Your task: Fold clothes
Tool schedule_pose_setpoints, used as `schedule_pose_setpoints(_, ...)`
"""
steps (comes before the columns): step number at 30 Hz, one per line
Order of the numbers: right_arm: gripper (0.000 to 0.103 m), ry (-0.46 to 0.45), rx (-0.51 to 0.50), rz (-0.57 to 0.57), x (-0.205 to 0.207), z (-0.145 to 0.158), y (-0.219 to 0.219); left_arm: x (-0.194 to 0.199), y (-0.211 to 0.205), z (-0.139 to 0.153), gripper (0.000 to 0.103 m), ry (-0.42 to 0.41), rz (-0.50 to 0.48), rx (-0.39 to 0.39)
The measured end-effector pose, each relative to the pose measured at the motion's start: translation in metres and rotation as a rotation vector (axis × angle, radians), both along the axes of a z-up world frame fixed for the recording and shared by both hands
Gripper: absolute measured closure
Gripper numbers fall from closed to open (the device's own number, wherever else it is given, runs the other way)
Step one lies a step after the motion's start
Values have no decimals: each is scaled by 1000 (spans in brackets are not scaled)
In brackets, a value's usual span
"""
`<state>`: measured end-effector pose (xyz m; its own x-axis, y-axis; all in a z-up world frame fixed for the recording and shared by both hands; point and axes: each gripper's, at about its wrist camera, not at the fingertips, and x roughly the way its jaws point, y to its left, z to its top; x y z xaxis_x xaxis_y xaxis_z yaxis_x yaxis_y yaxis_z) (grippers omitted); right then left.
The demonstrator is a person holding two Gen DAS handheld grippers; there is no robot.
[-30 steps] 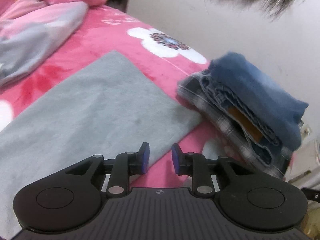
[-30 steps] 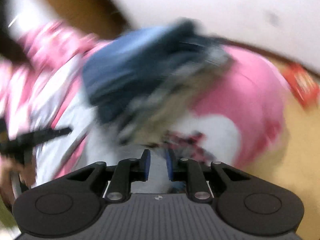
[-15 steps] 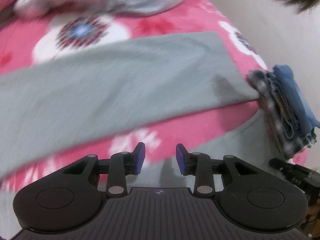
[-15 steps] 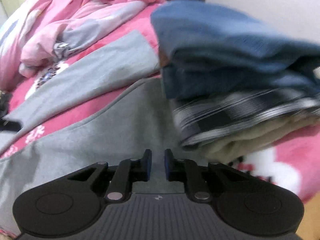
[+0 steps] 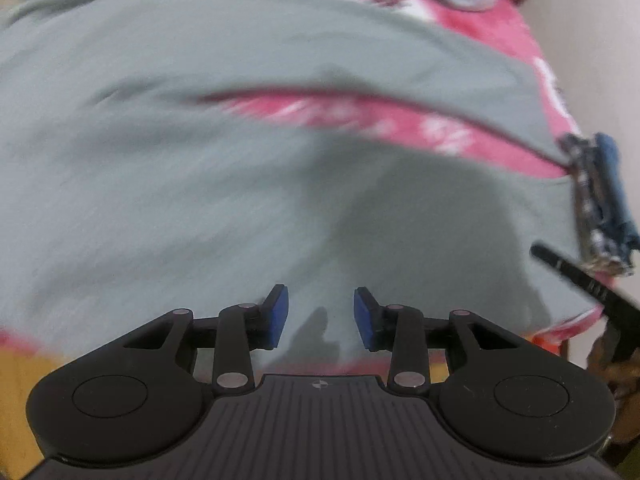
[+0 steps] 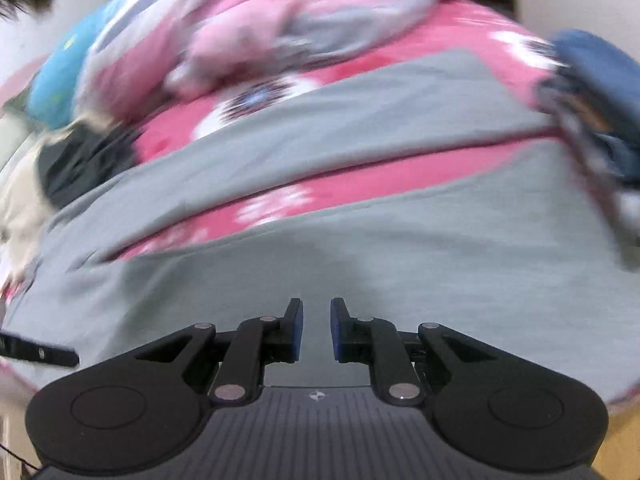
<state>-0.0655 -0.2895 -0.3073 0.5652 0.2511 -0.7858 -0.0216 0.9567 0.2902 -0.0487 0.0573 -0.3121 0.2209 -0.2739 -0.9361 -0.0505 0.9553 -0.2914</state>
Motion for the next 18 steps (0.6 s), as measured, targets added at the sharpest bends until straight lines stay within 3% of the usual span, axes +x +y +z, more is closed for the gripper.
schedule_pose_setpoints(6,88,37,-22,125,-1,-1,65,-47,88,-15,67,75,198,34)
schedule_pose_setpoints(11,87,103,42,121,-5,-3,93,-71,150,-21,67,82,390,23)
schedule_pose_setpoints(14,79,186,195,20,-17,-10,98,-83,180,-24,67,75,503,-14)
schedule_pose_setpoints(16,66,253,311,-112,-31,-23,90,-87,195,-28,67,67,584,-52)
schedule_pose_setpoints(18,65,282,423,-280,-50,-37,75,-89,204,-31,67,59,647,-91)
